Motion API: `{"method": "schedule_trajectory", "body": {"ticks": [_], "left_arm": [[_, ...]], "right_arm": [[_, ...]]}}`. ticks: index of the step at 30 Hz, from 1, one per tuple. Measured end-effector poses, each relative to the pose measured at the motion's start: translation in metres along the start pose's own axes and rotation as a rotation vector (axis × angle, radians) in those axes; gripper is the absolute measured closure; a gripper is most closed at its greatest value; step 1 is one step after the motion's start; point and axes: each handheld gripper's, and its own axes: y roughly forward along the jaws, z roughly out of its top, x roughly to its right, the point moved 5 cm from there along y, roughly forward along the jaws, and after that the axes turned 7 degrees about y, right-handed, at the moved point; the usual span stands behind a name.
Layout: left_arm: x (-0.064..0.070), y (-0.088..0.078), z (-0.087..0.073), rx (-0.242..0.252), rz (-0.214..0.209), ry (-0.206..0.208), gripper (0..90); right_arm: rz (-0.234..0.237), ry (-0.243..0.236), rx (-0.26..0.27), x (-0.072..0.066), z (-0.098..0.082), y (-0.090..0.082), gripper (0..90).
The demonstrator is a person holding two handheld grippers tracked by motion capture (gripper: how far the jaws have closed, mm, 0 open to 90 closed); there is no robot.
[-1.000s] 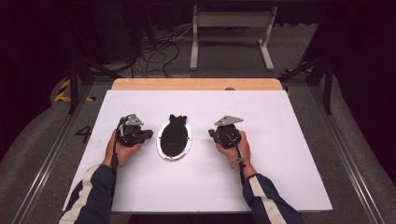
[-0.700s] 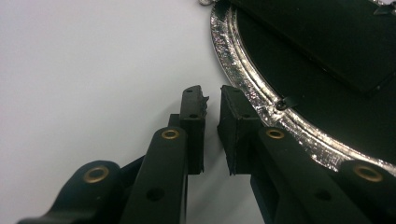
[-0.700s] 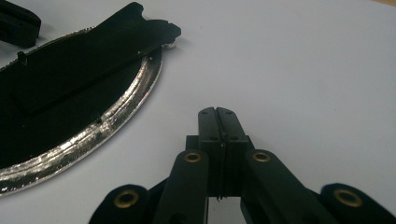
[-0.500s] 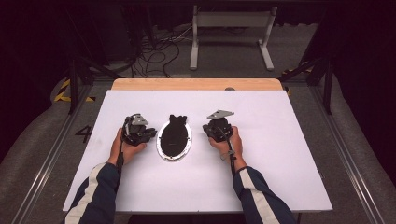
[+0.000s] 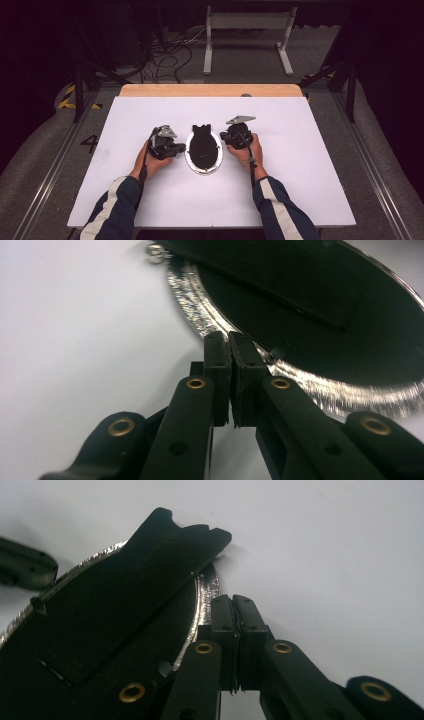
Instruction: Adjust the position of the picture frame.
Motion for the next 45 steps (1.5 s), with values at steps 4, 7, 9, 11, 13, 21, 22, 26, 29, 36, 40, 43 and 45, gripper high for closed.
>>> {"method": "schedule_trajectory", "body": {"ticks": [4,7,9,11,13,21,22,26,29,36,40,43,45], "left_arm": [[0.010,0.005,0.004,0.008,0.010,0.014,86.7],[0.011,0.005,0.003,0.021,0.015,0.005,88.5],[0.010,0.005,0.002,0.029,0.011,0.000,88.6],[0.010,0.006,0.002,0.027,0.014,0.003,89.1],[0.007,0.006,0.003,0.024,0.030,0.008,89.1],[-0.009,0.008,0.005,0.021,0.052,-0.020,88.2],[-0.010,0.008,0.006,0.019,0.041,-0.036,88.4],[-0.010,0.008,0.009,-0.012,0.041,-0.025,87.6],[-0.011,0.008,0.010,-0.022,0.048,-0.017,86.9],[-0.020,0.006,0.005,0.000,0.053,-0.027,87.8],[-0.024,0.005,0.002,0.031,-0.009,-0.066,90.0],[-0.022,0.005,0.001,0.033,-0.049,-0.073,90.0],[-0.020,0.005,0.001,0.028,-0.061,-0.069,90.0]], "right_arm": [[-0.026,0.009,-0.043,0.010,-0.006,-0.002,87.6],[-0.030,0.013,-0.041,0.013,-0.006,-0.002,86.1],[-0.041,0.005,-0.040,0.014,-0.005,-0.001,86.8],[-0.027,-0.006,-0.045,0.012,-0.005,0.005,89.5],[-0.011,0.016,-0.024,0.014,-0.005,0.008,89.4],[-0.008,-0.006,-0.024,0.016,-0.002,0.016,89.5],[-0.003,0.012,-0.032,0.017,0.000,0.017,89.0],[-0.001,-0.007,-0.042,0.016,0.002,0.019,90.0],[-0.008,-0.043,-0.050,0.014,0.001,0.019,90.0],[0.035,-0.113,-0.071,0.000,-0.001,0.019,90.0],[0.039,-0.101,-0.039,-0.002,-0.007,0.016,90.0],[0.067,-0.084,-0.033,-0.001,-0.011,0.012,90.0],[0.071,-0.085,-0.034,-0.001,-0.013,0.010,90.0]]}}
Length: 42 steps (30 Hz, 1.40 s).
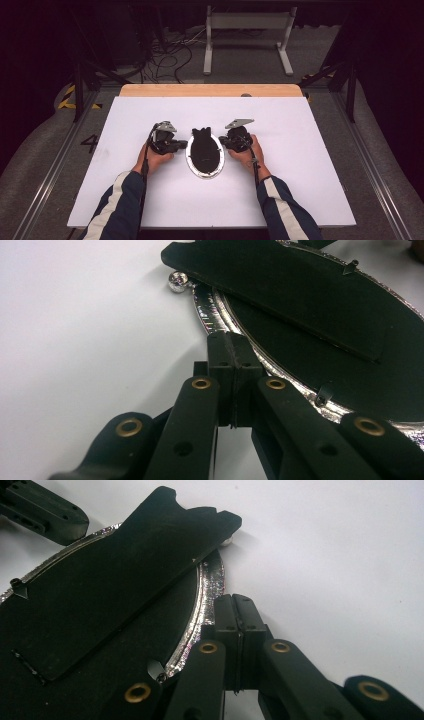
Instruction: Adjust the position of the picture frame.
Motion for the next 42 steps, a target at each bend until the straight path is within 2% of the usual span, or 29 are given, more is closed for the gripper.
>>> {"method": "schedule_trajectory", "body": {"ticks": [1,3,8,12,16,22,24,26,28,30,31,34,37,38,39,42], "left_arm": [[0.001,0.000,0.000,0.000,-0.003,0.011,90.0],[0.003,0.001,0.000,0.000,-0.008,0.001,90.0],[0.011,0.002,0.002,-0.012,-0.008,0.042,90.0],[0.020,0.004,0.003,-0.023,-0.018,0.054,90.0],[0.023,0.004,0.003,-0.025,-0.034,0.070,90.0],[0.031,0.005,0.005,-0.052,-0.027,0.139,90.0],[0.031,0.005,0.005,-0.054,-0.030,0.136,90.0],[0.032,0.004,0.006,-0.064,-0.016,0.148,90.0],[0.037,0.002,0.007,-0.086,0.007,0.187,88.7],[0.043,-0.002,0.007,-0.078,-0.022,0.225,87.0],[0.045,-0.003,0.007,-0.081,-0.016,0.229,86.7],[0.048,-0.002,0.005,-0.073,0.003,0.216,88.5],[0.043,0.003,0.001,-0.048,0.061,0.155,90.0],[0.042,0.003,-0.001,-0.031,0.044,0.128,90.0],[0.042,0.003,-0.001,-0.028,0.044,0.122,90.0],[0.044,0.003,0.000,-0.040,0.055,0.139,90.0]], "right_arm": [[0.002,0.002,0.000,0.000,-0.001,-0.001,90.0],[0.003,-0.005,-0.001,0.000,-0.002,-0.002,90.0],[-0.006,-0.015,-0.005,-0.001,-0.007,-0.008,90.0],[0.007,-0.001,-0.006,0.001,-0.012,-0.014,90.0],[0.005,0.004,-0.004,0.001,-0.015,-0.017,90.0],[0.009,-0.002,-0.011,0.002,-0.017,-0.020,90.0],[0.008,-0.005,-0.013,0.002,-0.016,-0.020,90.0],[0.002,-0.009,-0.016,0.001,-0.016,-0.020,90.0],[-0.011,-0.026,-0.027,0.000,-0.016,-0.021,90.0],[-0.027,-0.036,-0.035,-0.001,-0.016,-0.021,90.0],[-0.032,-0.034,-0.035,-0.002,-0.016,-0.021,90.0],[-0.033,-0.041,-0.034,-0.002,-0.015,-0.020,90.0],[-0.044,-0.026,-0.031,-0.002,-0.015,-0.020,90.0],[-0.050,-0.025,-0.030,-0.003,-0.015,-0.020,90.0],[-0.052,-0.023,-0.032,-0.003,-0.015,-0.021,90.0],[-0.051,-0.019,-0.034,-0.002,-0.015,-0.021,90.0]]}}
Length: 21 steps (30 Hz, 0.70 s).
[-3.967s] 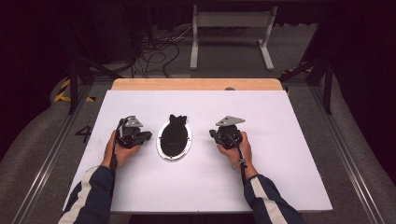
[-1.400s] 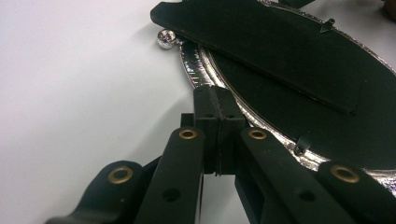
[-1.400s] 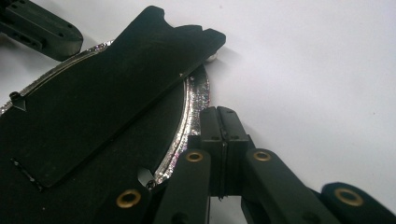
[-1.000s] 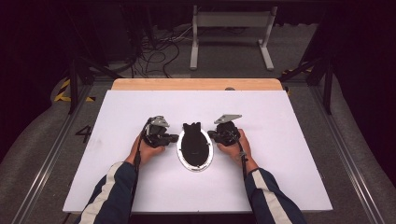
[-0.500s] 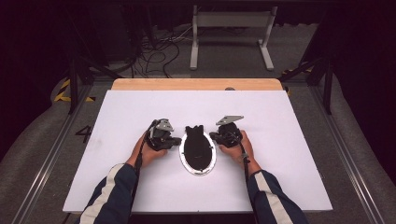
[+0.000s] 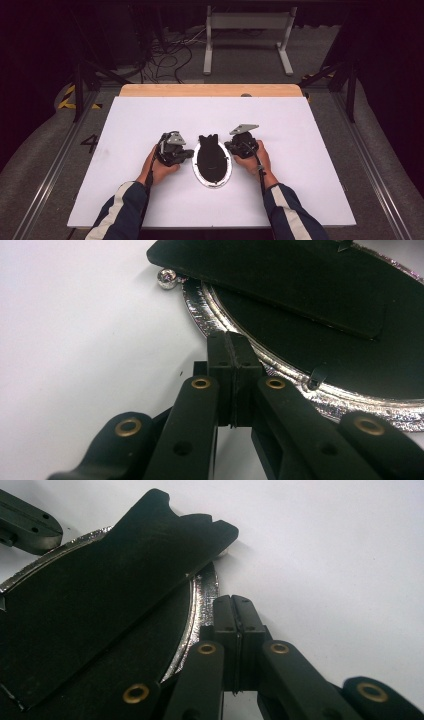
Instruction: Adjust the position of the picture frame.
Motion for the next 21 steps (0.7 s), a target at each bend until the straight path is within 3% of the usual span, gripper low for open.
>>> {"method": "schedule_trajectory", "body": {"ticks": [2,5,9,16,21], "left_arm": [[0.003,0.001,0.003,-0.009,0.009,0.004,90.0],[0.009,0.004,0.005,0.000,-0.022,0.001,90.0],[0.021,0.005,0.007,0.006,-0.029,0.015,90.0],[0.040,0.005,0.005,0.040,-0.063,0.015,90.0],[0.049,0.005,0.006,0.037,-0.080,0.044,89.9]], "right_arm": [[-0.007,-0.011,-0.006,0.001,0.000,0.000,90.0],[-0.022,-0.012,-0.002,0.004,0.002,0.001,90.0],[-0.020,0.010,-0.014,0.007,0.003,0.001,90.0],[-0.053,-0.027,-0.041,0.005,0.005,0.001,90.0],[-0.059,-0.043,-0.051,0.004,0.005,0.000,90.0]]}}
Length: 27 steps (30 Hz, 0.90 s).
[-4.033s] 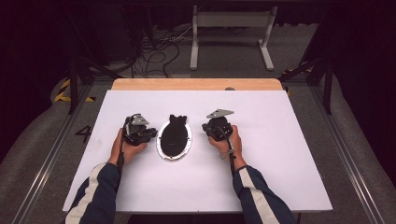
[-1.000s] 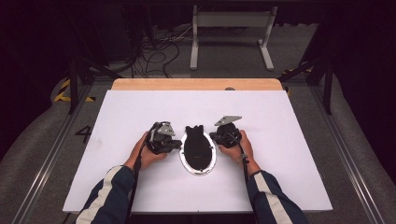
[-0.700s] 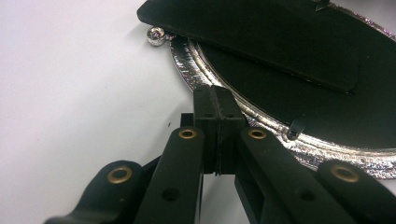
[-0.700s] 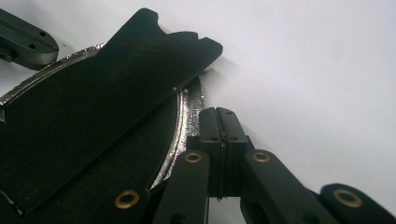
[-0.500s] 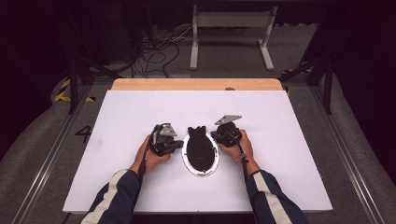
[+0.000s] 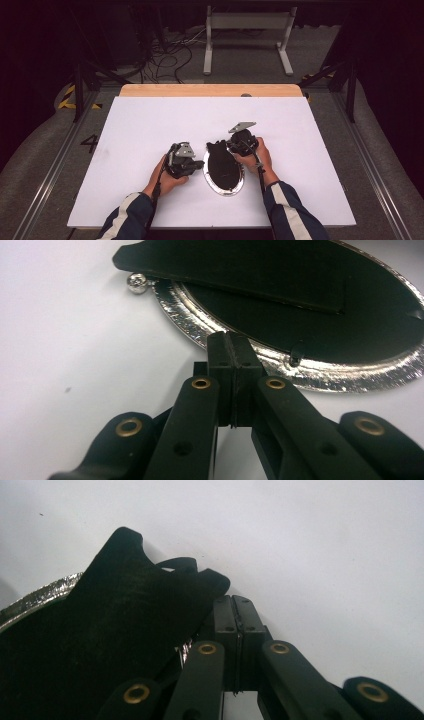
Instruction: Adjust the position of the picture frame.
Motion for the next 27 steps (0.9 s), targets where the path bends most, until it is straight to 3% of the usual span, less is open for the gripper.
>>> {"method": "schedule_trajectory", "body": {"ticks": [5,9,12,14,16,19,23,27], "left_arm": [[0.007,0.000,0.001,-0.005,-0.015,0.011,89.6],[0.013,0.000,0.003,-0.021,-0.027,0.056,89.4],[0.011,-0.001,0.002,-0.024,-0.031,0.057,88.2],[0.003,-0.003,0.000,-0.004,-0.016,0.026,88.1],[-0.003,-0.007,0.000,0.009,-0.011,0.010,87.7],[-0.015,-0.010,0.002,0.009,0.011,-0.006,86.5],[-0.022,-0.009,0.002,0.009,0.026,-0.023,85.2],[-0.028,-0.009,0.003,0.014,0.040,-0.029,82.4]], "right_arm": [[0.003,-0.001,-0.007,0.000,0.001,0.000,90.0],[0.001,-0.001,-0.009,-0.001,0.000,-0.001,90.0],[0.001,0.007,0.019,-0.003,-0.001,-0.005,90.0],[0.023,0.000,0.046,-0.006,-0.004,-0.011,90.0],[0.008,-0.002,0.056,-0.003,-0.009,-0.016,90.0],[-0.001,0.058,0.042,0.009,-0.017,-0.020,90.0],[0.003,0.090,0.031,0.016,-0.020,-0.017,90.0],[0.026,0.067,0.026,0.010,-0.014,-0.011,90.0]]}}
